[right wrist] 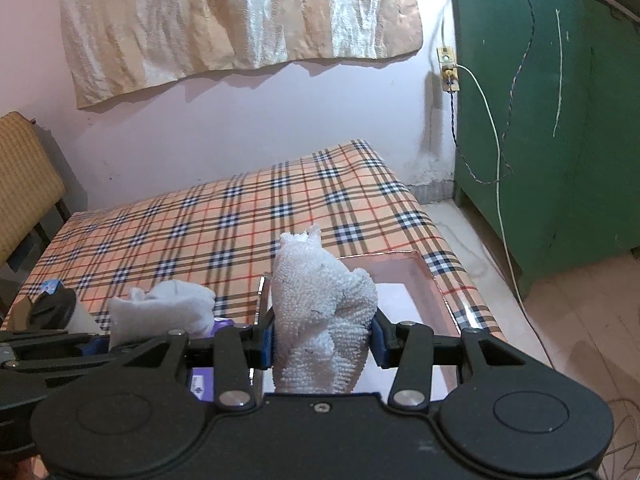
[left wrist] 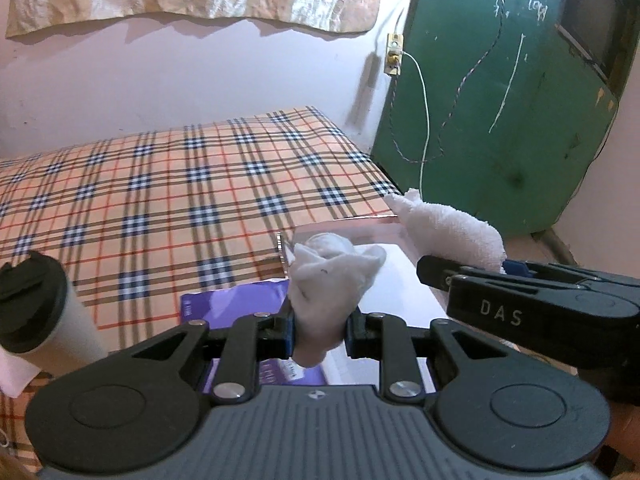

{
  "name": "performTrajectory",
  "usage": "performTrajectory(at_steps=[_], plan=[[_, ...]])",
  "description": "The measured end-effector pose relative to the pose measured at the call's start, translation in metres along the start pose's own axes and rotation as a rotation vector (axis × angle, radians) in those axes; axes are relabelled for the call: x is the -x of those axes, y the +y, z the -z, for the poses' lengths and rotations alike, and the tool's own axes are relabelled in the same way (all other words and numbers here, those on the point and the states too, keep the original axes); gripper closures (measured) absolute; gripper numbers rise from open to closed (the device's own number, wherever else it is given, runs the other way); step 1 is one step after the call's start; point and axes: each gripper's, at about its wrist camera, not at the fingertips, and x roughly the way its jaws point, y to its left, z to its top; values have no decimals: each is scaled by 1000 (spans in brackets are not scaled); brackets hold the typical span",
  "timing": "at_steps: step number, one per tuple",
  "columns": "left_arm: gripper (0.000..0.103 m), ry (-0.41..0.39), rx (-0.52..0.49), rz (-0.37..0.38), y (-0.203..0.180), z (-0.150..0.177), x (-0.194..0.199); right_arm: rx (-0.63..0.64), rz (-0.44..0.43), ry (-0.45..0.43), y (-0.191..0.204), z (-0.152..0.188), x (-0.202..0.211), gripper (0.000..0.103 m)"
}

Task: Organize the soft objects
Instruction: 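Lower both socks into the box and open both grippers, then move both open grippers back to the pile on the table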

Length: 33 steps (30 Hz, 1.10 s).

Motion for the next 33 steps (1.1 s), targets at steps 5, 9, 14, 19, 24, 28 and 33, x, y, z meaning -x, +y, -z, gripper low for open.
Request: performTrajectory(at_steps=[5,9,14,19,24,28,33], plan=[[78,16,-3,19,-9,-1,-14,-13,4,6,-14,-2,-10,49],[59,17,-28,37,-17,-2,-24,-26,-7,1,-23,-7,-16,44],[32,-10,-42,38,-19,1,-22,-9,-18,-22,-23,-8,-13,23],[17,-23,-19,1,-13,0,-11,3,-17,-44,-14,-7,0,22],[10,-27,-16,-51,-4,1,10,33,3,-85,1,-7,24,15],[9,-36,8,-91,12,6,32,44,15,-111,14,-4,41,12],[9,-40,37,-142,37,14,52,78,-13,-111,41,4,51,11]])
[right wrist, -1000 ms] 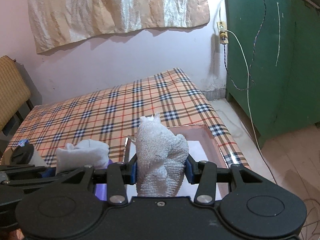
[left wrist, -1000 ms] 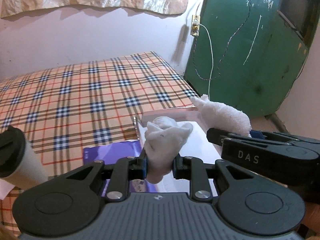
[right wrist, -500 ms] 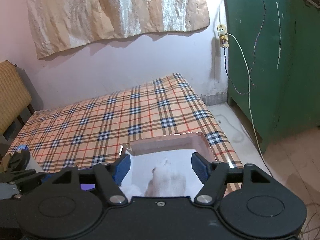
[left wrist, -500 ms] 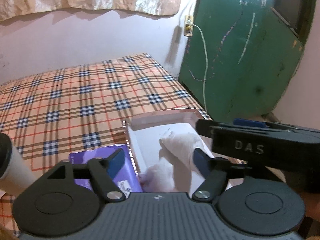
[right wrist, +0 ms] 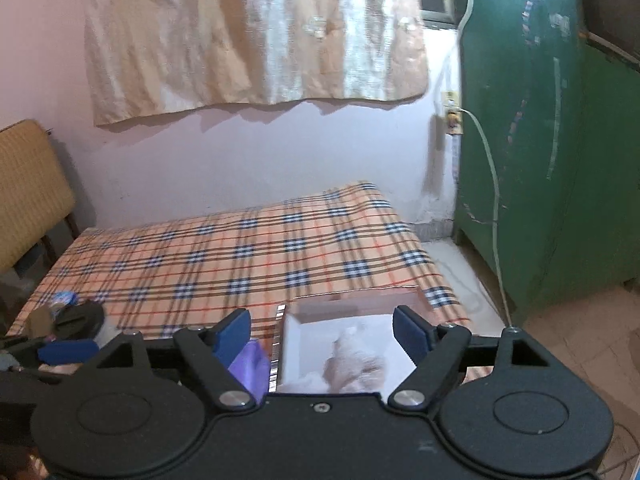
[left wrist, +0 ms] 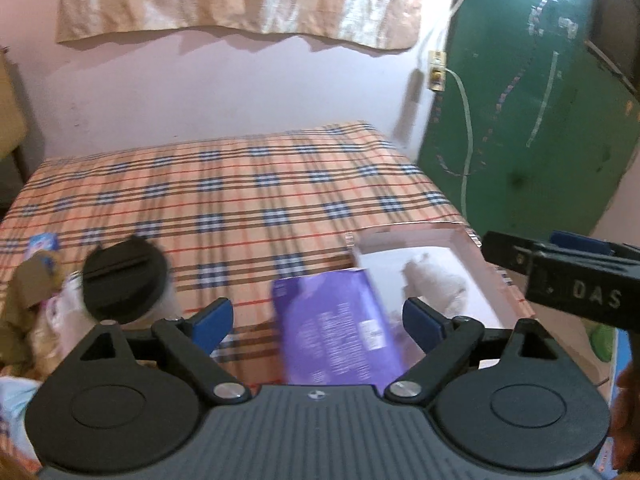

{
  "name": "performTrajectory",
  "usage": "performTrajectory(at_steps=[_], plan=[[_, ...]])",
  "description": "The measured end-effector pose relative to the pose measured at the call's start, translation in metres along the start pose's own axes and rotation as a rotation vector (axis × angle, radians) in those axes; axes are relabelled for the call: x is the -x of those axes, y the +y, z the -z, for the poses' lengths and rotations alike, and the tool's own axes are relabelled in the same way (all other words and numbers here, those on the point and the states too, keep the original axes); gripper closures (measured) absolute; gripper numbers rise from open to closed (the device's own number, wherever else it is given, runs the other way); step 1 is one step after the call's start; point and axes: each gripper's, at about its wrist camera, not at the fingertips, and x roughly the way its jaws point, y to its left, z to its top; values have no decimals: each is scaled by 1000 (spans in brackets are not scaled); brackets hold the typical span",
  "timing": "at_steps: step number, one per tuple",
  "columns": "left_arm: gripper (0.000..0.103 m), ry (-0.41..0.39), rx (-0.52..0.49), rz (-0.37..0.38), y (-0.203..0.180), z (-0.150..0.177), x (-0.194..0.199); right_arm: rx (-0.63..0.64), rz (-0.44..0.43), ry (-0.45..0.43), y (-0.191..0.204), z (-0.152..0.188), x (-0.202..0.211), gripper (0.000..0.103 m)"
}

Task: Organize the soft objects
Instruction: 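Move both open grippers back to the pile on the table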

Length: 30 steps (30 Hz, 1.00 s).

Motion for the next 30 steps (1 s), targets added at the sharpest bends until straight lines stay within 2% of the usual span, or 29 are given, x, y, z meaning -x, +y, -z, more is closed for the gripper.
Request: performTrajectory(at_steps=[25,30], plan=[[9,-7,177,-139,113,45,55,183,-218,52,144,23,-6,10],[9,-6,212,-168,135,54,64,178,-271,68,170,31,-9,10]])
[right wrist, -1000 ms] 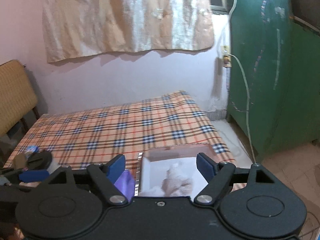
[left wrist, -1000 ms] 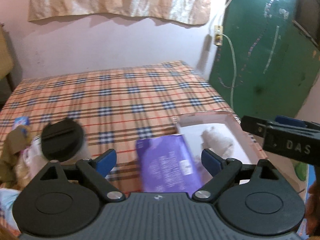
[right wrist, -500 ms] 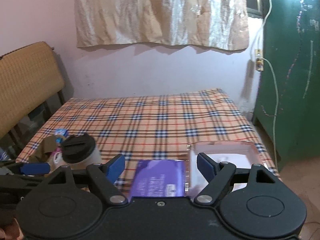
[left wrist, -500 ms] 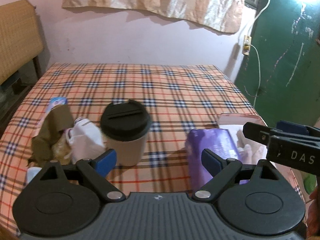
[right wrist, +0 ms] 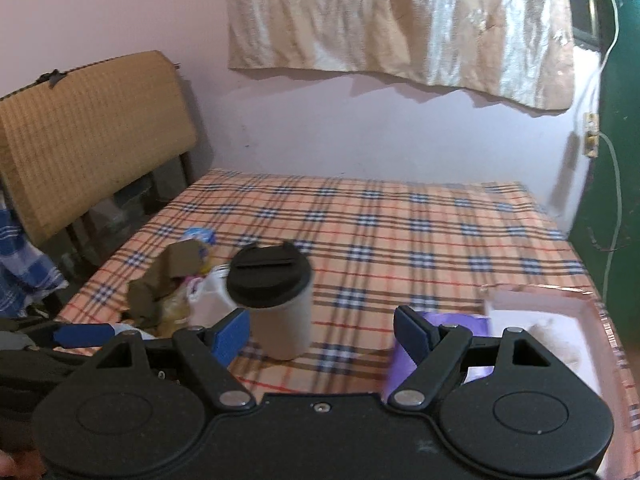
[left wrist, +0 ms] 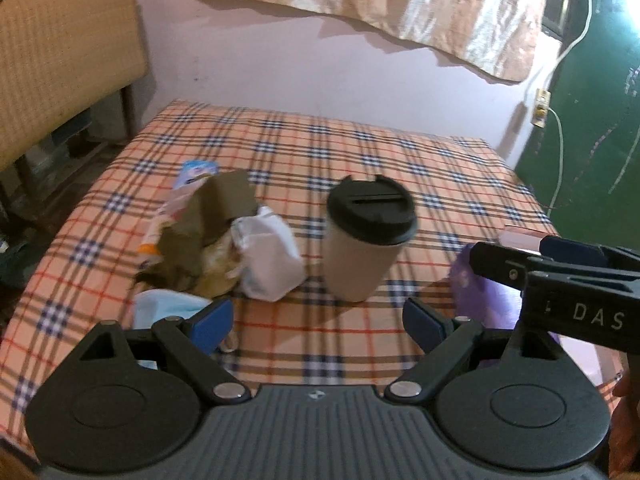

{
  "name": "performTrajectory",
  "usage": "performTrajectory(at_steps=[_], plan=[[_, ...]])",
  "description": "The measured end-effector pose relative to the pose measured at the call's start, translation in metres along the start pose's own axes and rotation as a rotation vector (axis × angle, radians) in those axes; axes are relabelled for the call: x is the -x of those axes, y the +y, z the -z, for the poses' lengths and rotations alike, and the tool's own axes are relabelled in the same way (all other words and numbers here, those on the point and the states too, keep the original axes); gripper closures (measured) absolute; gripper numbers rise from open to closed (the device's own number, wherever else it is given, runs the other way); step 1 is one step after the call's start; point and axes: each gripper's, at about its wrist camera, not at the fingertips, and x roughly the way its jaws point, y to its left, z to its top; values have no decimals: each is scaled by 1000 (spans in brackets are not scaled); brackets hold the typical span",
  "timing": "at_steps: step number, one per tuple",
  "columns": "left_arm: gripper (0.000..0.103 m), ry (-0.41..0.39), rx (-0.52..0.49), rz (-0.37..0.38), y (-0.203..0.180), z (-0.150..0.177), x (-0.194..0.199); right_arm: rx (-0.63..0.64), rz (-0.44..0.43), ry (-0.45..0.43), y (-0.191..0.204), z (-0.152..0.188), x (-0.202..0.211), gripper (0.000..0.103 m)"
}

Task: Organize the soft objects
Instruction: 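Move both open grippers back to the pile on the table, then grasp the blue face mask with the left gripper and lift it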

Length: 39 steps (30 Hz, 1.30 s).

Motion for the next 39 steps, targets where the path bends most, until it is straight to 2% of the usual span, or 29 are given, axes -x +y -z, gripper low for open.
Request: performTrajectory(at_steps=[4,8,11,15,21,23,25,28,30,33,39], plan=[[8,-6,19,-36,22,8,3,22,-31,3,18,4,-2,10],[5,10,26,-140,52,25,-9,38,-48,2,27,8,1,10],[5,49,74,-188,78,36,-23,38,-51,5,29,10,1,10],[5,60,138,-183,99,37,-38,36,-55,12,35,11,1,10],[2,77,163,-157,98,30,-63,66,-71,13,48,11,1,10],[8,92,154,-152,98,31,-74,74,-73,17,52,10,0,10],[30,89,140,-151,97,36,-81,86,-80,22,57,10,-1,10],[60,77,134,-111,98,38,-75,109,-91,25,66,10,-6,10],[71,71,153,-77,104,38,-69,120,-100,35,75,11,-11,10],[77,44,146,-65,110,40,-52,125,-127,48,89,12,-20,11],[78,-21,192,-88,133,40,-12,118,-180,71,116,11,-43,10]])
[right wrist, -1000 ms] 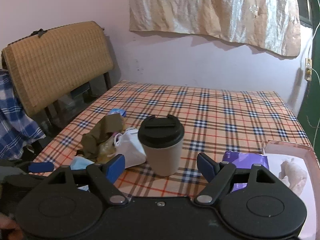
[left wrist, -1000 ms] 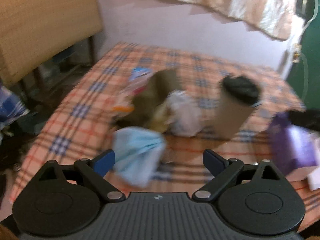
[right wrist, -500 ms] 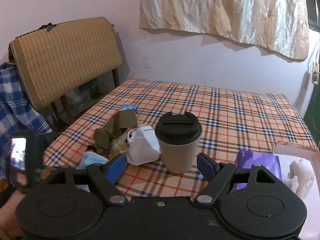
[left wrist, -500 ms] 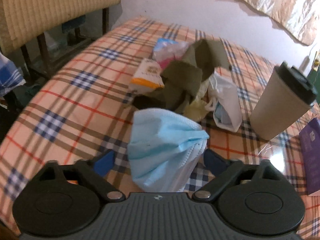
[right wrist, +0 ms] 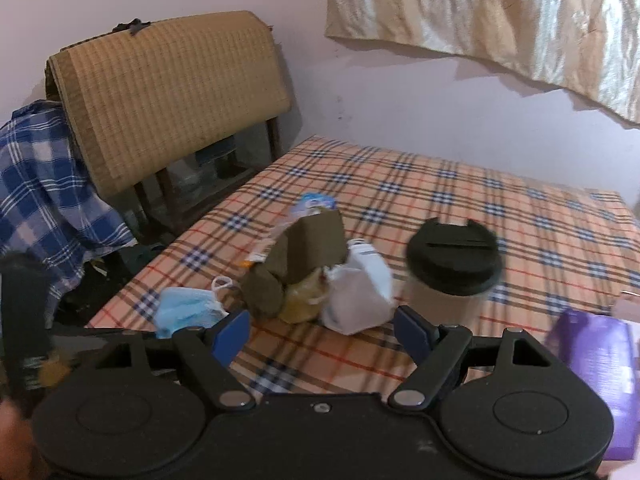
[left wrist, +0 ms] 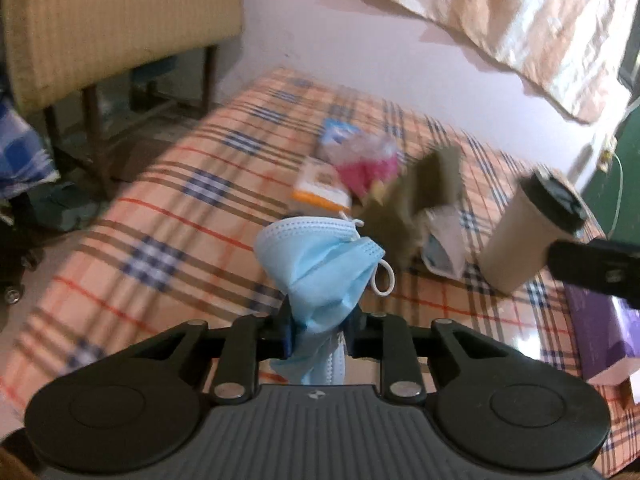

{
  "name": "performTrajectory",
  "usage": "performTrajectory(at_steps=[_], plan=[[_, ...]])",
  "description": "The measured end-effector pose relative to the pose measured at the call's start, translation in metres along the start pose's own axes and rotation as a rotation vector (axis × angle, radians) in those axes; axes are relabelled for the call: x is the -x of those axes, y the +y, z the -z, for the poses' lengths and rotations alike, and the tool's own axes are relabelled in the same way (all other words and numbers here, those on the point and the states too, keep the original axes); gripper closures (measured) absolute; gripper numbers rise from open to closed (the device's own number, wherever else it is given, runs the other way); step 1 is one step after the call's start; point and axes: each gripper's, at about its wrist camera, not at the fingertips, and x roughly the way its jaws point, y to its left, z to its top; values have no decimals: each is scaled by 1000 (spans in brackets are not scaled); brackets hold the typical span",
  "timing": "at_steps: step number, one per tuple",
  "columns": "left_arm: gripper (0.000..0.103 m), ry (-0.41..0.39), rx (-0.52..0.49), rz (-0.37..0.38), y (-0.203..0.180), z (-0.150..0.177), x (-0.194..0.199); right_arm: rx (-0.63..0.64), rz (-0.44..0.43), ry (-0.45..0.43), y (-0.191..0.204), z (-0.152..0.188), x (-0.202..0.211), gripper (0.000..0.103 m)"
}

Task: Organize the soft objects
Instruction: 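Grasp the blue face mask with the left gripper and lift it, then grasp the olive green cloth with the right gripper and lift it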

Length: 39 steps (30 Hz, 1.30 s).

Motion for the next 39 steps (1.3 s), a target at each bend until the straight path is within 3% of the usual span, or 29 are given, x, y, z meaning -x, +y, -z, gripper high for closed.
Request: performTrajectory(at_steps=[6,10,21,29,32,35,37,39], plan=[[78,-38,50,-25,22,-14,14,-44,-50,28,20,-11,-45,10],[78,-33,63,-40,28,-8,15,-66,-44,75,25,1,-65,10],[78,-21,88,-9,41,-3,12,75,-150,186,44,41,-84,10],[78,-20,125,-15,49,1,13,93,-259,134,40,62,-51,10],[78,-17,122,-10,46,1,12,159,-214,166,49,68,-59,10],[78,-14,101,-15,41,3,14,118,-240,193,51,68,-74,10],[78,-11,98,-13,39,3,15,123,-216,203,55,70,-81,15],[78,-14,89,-15,37,3,17,119,-209,181,56,71,-79,36]])
